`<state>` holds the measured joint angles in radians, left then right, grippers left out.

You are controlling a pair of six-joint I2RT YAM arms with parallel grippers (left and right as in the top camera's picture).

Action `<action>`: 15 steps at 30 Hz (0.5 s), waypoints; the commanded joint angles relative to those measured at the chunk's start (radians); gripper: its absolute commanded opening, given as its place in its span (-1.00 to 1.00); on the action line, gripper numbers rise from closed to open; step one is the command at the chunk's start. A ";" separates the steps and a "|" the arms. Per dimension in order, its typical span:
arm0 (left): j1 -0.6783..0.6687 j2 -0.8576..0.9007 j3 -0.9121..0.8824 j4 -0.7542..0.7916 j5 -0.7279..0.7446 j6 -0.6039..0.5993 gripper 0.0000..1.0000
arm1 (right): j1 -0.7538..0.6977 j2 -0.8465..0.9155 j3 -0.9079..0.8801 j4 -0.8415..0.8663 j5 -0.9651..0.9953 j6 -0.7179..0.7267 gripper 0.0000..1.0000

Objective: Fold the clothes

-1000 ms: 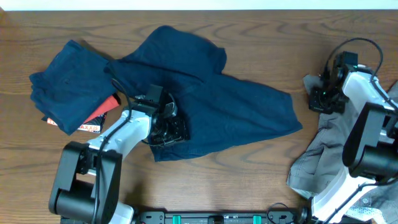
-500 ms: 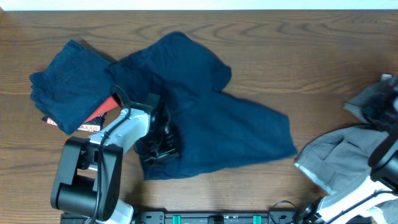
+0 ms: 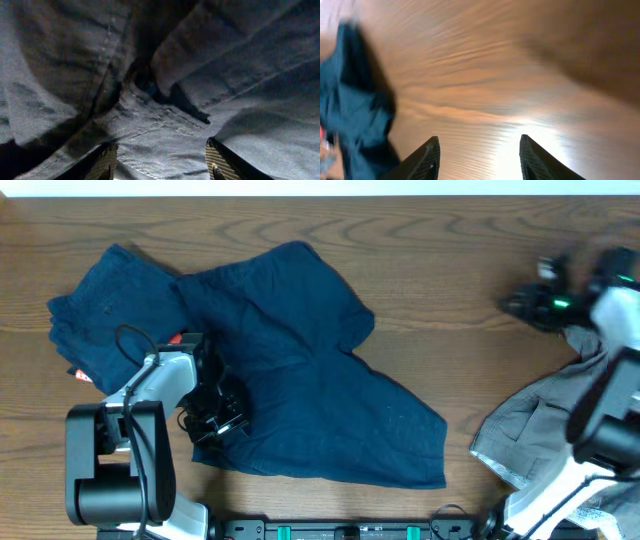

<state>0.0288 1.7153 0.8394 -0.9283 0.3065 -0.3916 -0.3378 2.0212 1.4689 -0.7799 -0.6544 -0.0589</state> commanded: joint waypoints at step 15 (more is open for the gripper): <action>0.007 0.013 -0.009 0.030 -0.039 0.014 0.18 | 0.522 0.258 -0.012 0.347 -0.105 0.288 0.23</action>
<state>0.0303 1.7153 0.8394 -0.9241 0.3061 -0.3920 0.1368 2.2230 1.4677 -0.4519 -0.7837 0.1482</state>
